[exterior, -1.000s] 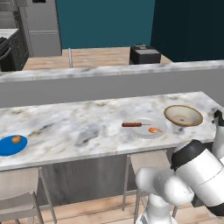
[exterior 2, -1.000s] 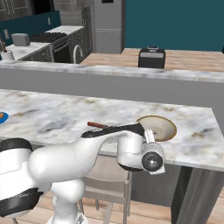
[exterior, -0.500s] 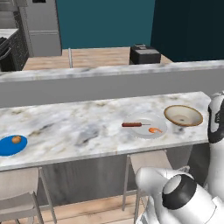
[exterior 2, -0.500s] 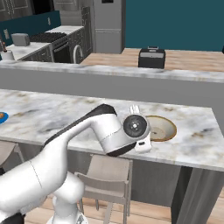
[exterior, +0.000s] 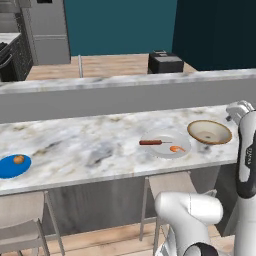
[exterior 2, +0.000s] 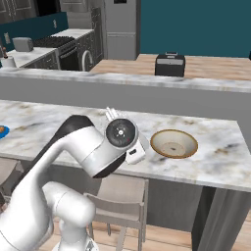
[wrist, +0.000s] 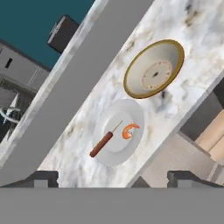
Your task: Take the smaller bowl and place it next to the appetizer plate on the dining counter , and place the larger bowl next to the plate with cooked food.
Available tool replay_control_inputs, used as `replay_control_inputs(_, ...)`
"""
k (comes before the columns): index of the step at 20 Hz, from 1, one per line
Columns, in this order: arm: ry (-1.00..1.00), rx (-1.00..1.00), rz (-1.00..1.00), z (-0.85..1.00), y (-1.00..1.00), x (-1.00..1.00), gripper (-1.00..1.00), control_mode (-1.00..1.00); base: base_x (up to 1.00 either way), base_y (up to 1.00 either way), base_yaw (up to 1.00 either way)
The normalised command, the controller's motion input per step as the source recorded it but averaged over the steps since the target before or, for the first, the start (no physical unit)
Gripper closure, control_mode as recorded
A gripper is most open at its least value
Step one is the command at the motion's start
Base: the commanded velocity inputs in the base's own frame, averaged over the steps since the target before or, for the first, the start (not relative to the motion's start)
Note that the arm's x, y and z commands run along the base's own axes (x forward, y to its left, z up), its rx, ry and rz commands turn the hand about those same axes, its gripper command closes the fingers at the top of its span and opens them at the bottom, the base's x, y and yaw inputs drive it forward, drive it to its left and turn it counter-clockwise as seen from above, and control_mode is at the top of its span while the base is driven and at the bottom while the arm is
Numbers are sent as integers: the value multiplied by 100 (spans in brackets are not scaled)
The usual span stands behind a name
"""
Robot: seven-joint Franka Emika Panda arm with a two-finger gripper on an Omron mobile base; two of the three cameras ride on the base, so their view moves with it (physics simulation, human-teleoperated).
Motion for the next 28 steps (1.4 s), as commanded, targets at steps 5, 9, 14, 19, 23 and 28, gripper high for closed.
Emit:
replay_control_inputs(5,0,-40,25,65,74,-37,-100,-100,0,0,0)
replay_control_inputs(9,0,-38,24,42,65,-46,-100,-100,0,0,0)
replay_control_inputs(14,-2,-16,13,16,45,-33,-100,-100,0,0,0)
replay_control_inputs(19,-9,-4,0,7,11,-36,-100,-100,0,0,0)
replay_control_inputs(23,-9,-5,0,12,15,-32,-100,-100,0,0,0)
replay_control_inputs(28,-13,-8,0,29,22,-13,-100,-100,0,0,0)
